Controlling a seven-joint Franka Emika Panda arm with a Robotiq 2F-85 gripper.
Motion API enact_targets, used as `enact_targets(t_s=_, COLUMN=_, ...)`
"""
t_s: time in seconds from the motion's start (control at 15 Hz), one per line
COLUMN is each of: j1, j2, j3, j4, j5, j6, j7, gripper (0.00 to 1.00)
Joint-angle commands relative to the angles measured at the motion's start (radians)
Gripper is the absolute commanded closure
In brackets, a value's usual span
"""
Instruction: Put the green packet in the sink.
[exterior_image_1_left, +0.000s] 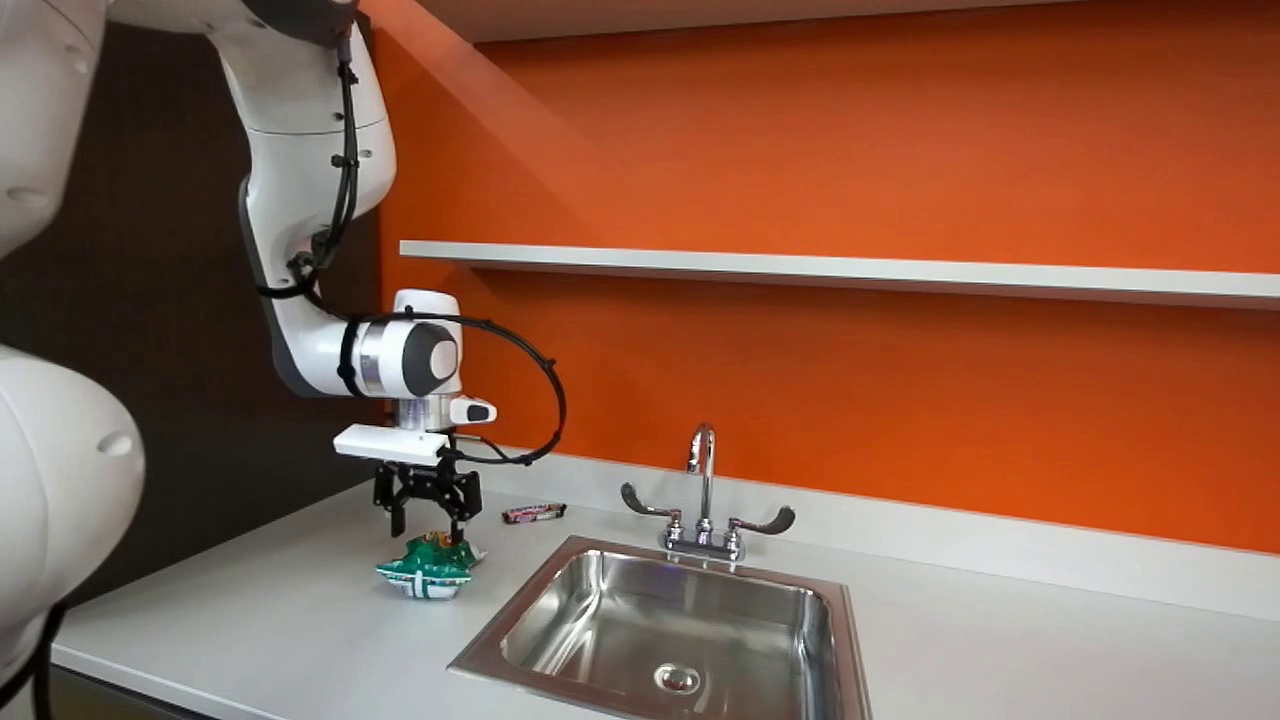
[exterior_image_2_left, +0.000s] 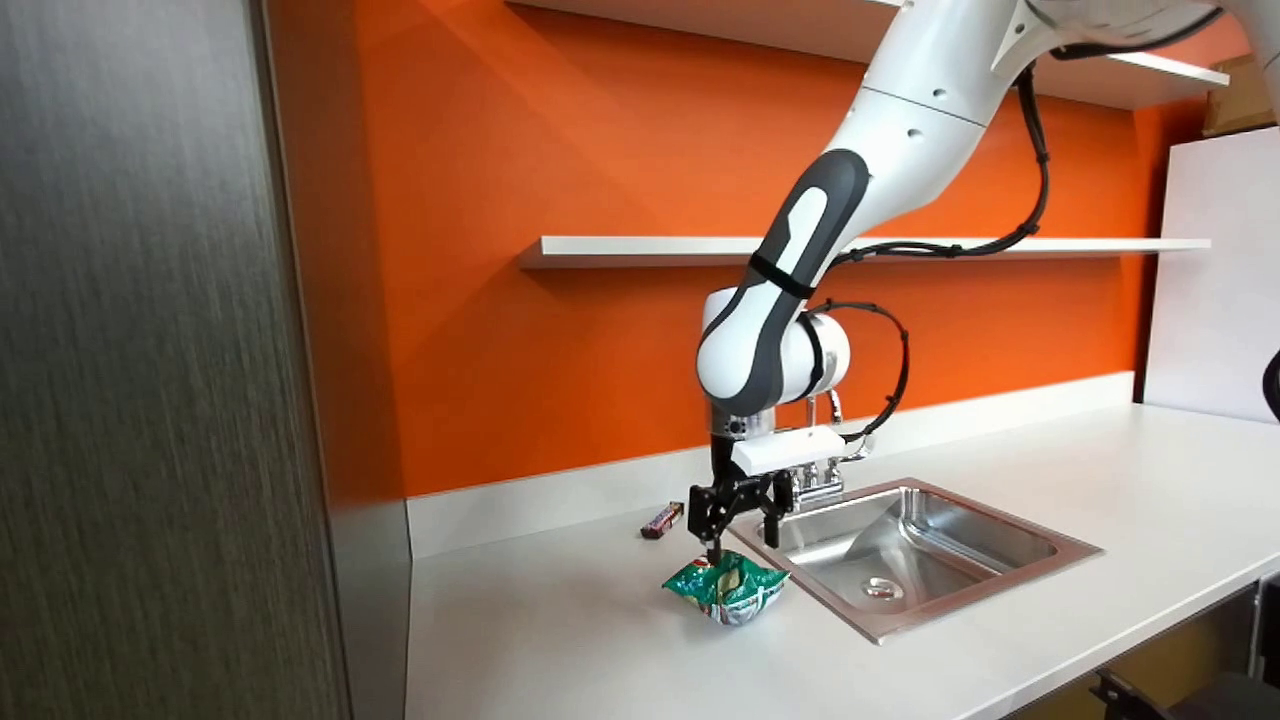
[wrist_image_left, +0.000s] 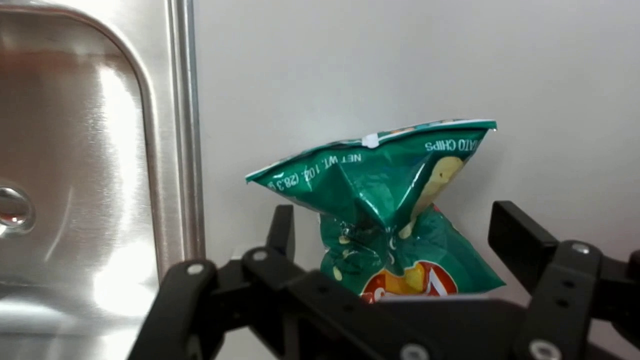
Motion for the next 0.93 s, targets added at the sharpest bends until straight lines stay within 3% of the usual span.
enact_targets(t_s=0.0, j1=0.016, j2=0.056, j3=-0.019, j4=0.049, j5=-0.026, j6=0.007, j7=-0.016, gripper=0.0)
enact_targets(t_s=0.6, j1=0.033, j2=0.122, j3=-0.044, j4=0.104, j5=-0.035, j6=0.039, j7=-0.006, gripper=0.01)
enact_targets(t_s=0.67, j1=0.033, j2=0.125, j3=-0.047, j4=0.107, j5=-0.034, j6=0.04, j7=-0.006, gripper=0.26)
enact_targets(t_s=0.73, j1=0.033, j2=0.127, j3=-0.049, j4=0.111, j5=-0.033, j6=0.041, j7=-0.005, gripper=0.26)
enact_targets(t_s=0.87, j1=0.035, j2=0.13, j3=-0.055, j4=0.117, j5=-0.035, j6=0.043, j7=-0.002, gripper=0.36)
